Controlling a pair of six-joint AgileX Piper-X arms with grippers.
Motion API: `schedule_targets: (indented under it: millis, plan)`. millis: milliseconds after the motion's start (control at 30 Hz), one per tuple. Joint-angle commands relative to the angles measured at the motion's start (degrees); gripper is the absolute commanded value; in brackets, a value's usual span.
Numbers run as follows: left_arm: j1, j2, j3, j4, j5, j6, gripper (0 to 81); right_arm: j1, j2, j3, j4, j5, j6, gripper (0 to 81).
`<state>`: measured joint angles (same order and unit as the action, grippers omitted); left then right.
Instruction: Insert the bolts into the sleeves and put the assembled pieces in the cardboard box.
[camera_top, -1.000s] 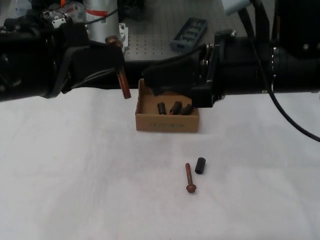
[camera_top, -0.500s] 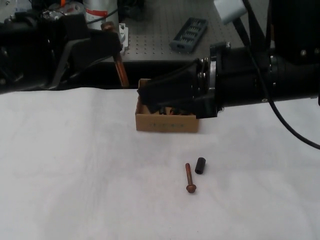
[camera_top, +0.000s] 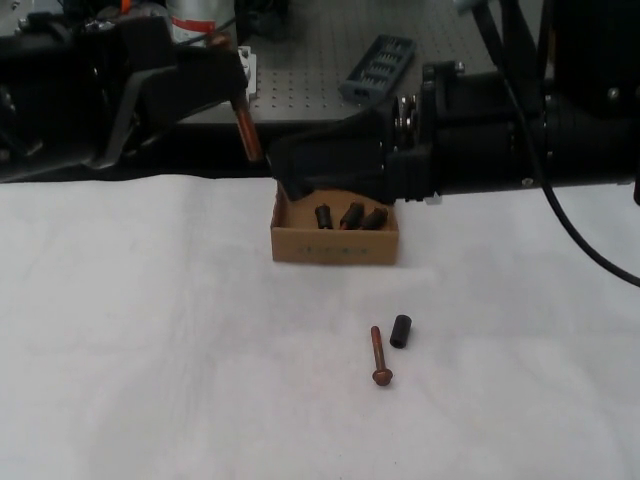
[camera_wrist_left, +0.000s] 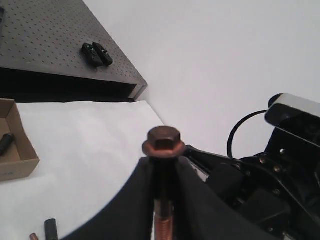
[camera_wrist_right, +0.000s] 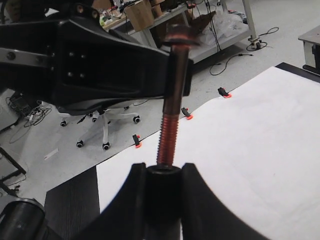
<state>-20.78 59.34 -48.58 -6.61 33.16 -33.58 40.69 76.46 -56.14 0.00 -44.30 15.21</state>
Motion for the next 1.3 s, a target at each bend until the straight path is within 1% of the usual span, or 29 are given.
schedule_targets:
  millis: [0, 300, 567, 767, 833, 1033, 1267]
  plan:
    - [-0.2, -0.5, -0.4, -1.7, 0.6, -0.9, 0.6, 0.1, -0.2, -0.7, -1.0, -0.8, 0.6, 2.8]
    - [-0.2, -0.5, -0.4, -2.6, 0.6, -2.1, 0.6, 0.1, -0.2, -0.7, -1.0, -1.7, 0.6, 2.8]
    - [-0.2, -0.5, -0.4, -4.2, 0.7, -2.9, 0.6, 2.0, -0.2, -0.7, -1.0, -1.5, 0.6, 2.8]
    - [-0.2, -0.5, -0.4, -4.2, 1.1, -3.6, 0.6, 2.1, -0.2, -0.7, -1.2, -1.3, 0.6, 2.8]
    - [-0.2, -0.5, -0.4, -4.2, 1.8, -3.5, 0.6, 2.0, -0.2, -0.7, -1.2, 0.0, 0.6, 2.8]
    - [-0.2, -0.5, -0.4, -4.2, 2.2, -3.5, 0.6, 2.0, -0.2, -0.7, -1.2, 0.2, 0.4, 2.8]
    - [-0.2, -0.5, -0.4, -4.2, 2.3, -3.7, 0.6, 2.0, -0.2, -0.7, -1.3, 2.4, 0.2, 2.8]
